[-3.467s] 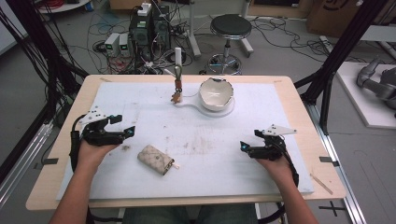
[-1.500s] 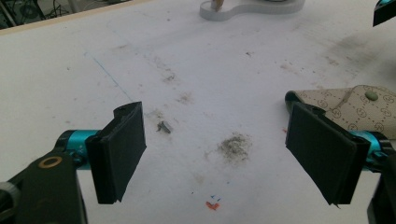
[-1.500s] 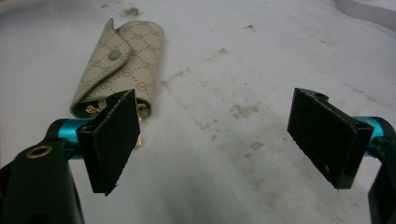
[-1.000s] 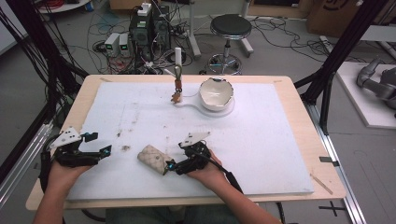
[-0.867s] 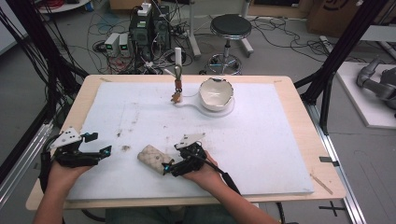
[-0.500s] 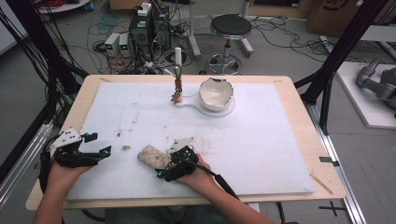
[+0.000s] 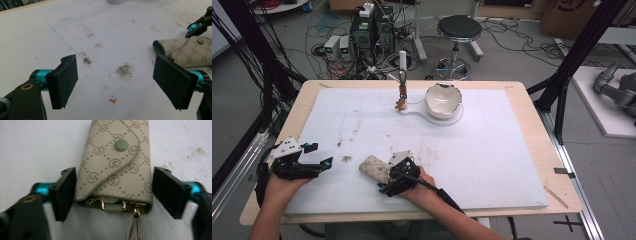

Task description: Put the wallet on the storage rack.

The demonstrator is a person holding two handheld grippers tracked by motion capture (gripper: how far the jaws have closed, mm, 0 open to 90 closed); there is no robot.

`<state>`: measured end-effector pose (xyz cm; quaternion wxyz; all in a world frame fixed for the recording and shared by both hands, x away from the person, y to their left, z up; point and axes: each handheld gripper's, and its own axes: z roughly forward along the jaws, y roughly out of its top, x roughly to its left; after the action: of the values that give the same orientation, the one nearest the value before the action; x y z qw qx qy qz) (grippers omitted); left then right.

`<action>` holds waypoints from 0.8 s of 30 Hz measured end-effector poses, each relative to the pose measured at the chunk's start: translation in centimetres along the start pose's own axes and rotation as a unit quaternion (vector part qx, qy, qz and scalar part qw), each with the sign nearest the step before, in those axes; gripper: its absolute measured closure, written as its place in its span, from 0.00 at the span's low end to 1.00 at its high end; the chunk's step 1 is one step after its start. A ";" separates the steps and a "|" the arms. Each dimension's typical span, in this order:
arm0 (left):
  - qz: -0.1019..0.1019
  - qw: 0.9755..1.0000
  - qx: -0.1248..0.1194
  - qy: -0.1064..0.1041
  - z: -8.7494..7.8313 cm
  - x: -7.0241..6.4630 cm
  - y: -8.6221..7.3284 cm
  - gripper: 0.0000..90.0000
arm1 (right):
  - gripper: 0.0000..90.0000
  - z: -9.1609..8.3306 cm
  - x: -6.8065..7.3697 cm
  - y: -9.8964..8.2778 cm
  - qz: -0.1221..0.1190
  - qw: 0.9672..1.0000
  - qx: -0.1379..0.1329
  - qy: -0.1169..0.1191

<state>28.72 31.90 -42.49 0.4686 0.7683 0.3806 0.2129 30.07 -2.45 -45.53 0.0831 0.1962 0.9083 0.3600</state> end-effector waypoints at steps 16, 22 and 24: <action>0.003 1.000 -0.004 -0.007 0.0 0.0 0.0 0.22 | 0.41 -1.2 -0.9 -0.1 0.002 1.000 -0.009 -0.012; 0.003 1.000 -0.004 -0.008 0.2 0.0 0.0 0.22 | 0.41 -2.8 -2.0 -0.1 0.011 0.999 -0.034 -0.021; 0.003 1.000 -0.005 -0.009 0.3 0.0 0.1 0.22 | 0.41 -3.4 -2.5 -0.2 0.022 0.999 -0.043 -0.023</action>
<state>28.95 31.67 -42.52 0.4753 0.7690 0.3727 0.2094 31.26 -5.73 -43.16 0.1041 0.2204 0.8852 0.3962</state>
